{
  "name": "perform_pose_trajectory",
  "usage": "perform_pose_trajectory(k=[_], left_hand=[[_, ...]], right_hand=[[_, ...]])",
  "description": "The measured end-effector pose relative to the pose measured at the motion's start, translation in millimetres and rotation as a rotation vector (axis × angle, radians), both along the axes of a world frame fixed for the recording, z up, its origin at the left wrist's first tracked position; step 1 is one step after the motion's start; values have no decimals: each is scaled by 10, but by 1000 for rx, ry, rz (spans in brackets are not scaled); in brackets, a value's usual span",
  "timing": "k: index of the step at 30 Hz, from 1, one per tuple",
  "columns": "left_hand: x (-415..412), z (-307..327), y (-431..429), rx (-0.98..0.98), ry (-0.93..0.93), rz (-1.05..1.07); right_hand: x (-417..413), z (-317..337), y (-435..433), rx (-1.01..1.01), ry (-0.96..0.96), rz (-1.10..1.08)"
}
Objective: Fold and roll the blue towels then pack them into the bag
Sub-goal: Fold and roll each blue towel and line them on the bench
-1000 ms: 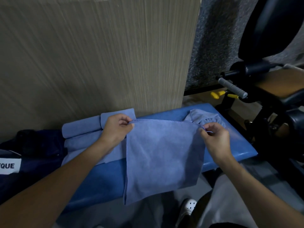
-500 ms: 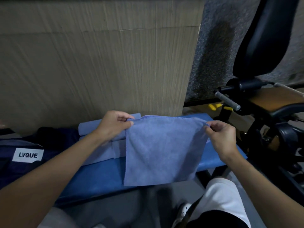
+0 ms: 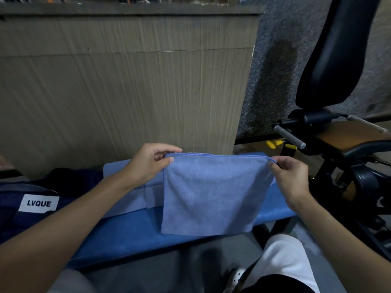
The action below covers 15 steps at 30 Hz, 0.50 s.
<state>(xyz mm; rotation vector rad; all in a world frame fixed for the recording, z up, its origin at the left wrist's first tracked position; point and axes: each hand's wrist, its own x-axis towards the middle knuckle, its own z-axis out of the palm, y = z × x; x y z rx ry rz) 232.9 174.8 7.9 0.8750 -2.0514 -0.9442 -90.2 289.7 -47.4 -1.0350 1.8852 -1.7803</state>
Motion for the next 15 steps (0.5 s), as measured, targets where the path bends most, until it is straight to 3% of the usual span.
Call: perform_pose_trajectory(k=[15], left_hand=[[-12,91,12,-99,-123,-43]], right_hand=[[-16,136,25,-54,-10,15]])
